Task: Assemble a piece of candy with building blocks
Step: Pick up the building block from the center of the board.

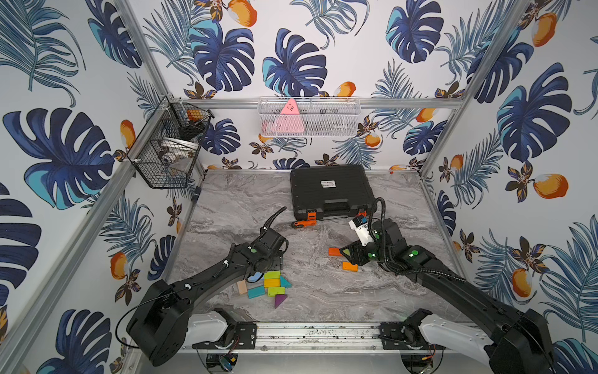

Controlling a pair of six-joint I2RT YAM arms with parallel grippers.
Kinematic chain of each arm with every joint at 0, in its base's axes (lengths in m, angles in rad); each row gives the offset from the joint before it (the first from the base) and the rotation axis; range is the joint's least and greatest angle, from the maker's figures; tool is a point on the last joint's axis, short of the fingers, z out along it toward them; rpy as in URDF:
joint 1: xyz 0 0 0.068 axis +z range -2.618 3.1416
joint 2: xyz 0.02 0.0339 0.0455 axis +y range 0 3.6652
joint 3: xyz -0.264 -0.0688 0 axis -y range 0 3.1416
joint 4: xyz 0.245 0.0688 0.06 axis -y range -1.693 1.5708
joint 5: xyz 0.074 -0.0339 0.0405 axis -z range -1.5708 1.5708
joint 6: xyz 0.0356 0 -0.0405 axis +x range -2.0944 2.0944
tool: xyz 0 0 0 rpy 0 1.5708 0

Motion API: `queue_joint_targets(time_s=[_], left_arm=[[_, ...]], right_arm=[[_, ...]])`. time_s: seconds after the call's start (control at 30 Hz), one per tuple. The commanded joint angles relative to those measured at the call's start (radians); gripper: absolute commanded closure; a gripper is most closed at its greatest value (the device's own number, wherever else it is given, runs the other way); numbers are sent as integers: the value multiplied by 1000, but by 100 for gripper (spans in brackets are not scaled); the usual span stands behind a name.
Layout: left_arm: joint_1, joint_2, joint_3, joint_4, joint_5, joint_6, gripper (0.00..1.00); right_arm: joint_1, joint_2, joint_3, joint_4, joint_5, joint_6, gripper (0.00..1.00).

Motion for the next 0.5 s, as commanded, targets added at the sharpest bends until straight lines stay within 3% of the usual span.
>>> queue_joint_targets(time_s=[0.0, 0.47], left_arm=[[1, 23, -27, 47, 6, -18, 25], [-68, 78, -58, 92, 25, -10, 26]], right_arm=[[1, -13, -3, 40, -7, 27, 35], [2, -1, -10, 40, -11, 31, 33]])
